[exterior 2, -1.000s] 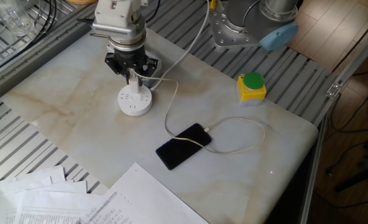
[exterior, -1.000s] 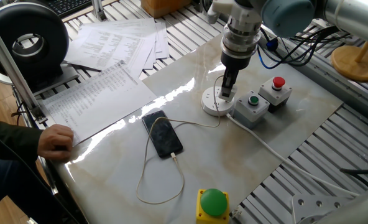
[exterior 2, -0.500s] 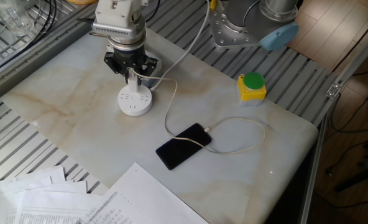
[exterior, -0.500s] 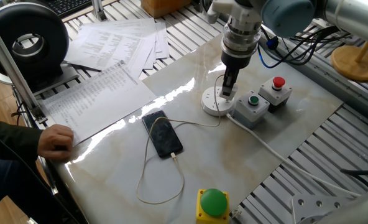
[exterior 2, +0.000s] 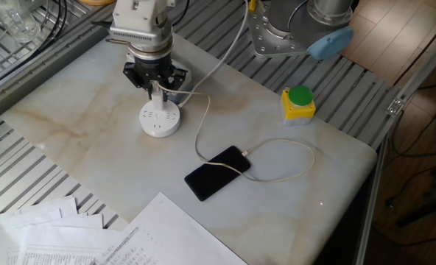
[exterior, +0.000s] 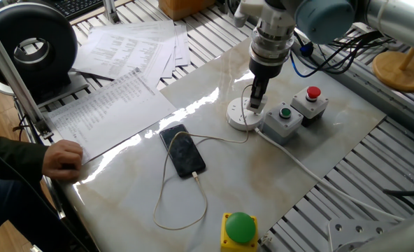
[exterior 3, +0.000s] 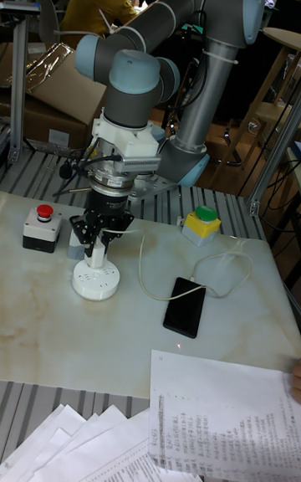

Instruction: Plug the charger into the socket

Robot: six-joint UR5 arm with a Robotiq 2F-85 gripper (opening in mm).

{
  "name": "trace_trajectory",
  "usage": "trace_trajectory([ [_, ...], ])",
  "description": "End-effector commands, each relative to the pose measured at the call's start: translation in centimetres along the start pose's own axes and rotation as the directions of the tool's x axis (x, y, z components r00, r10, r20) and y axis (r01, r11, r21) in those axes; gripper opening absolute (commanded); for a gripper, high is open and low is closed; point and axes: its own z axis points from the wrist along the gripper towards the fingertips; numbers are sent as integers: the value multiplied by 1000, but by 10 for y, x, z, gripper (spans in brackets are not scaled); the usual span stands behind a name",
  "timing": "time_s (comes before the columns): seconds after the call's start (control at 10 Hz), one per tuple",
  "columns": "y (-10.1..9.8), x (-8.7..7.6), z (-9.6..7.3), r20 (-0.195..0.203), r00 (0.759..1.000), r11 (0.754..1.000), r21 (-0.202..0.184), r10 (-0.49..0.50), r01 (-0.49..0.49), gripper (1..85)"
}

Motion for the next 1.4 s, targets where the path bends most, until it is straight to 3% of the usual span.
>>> trace_trajectory([
  [0.0, 2, 4, -12, -12, 1000, 1000, -7, 2, -2, 10],
  [0.6, -1, 0, -2, 5, 1000, 1000, -2, -1, 1, 10],
  [1.3, 1, 2, -1, 6, 1000, 1000, -3, -5, 5, 10],
])
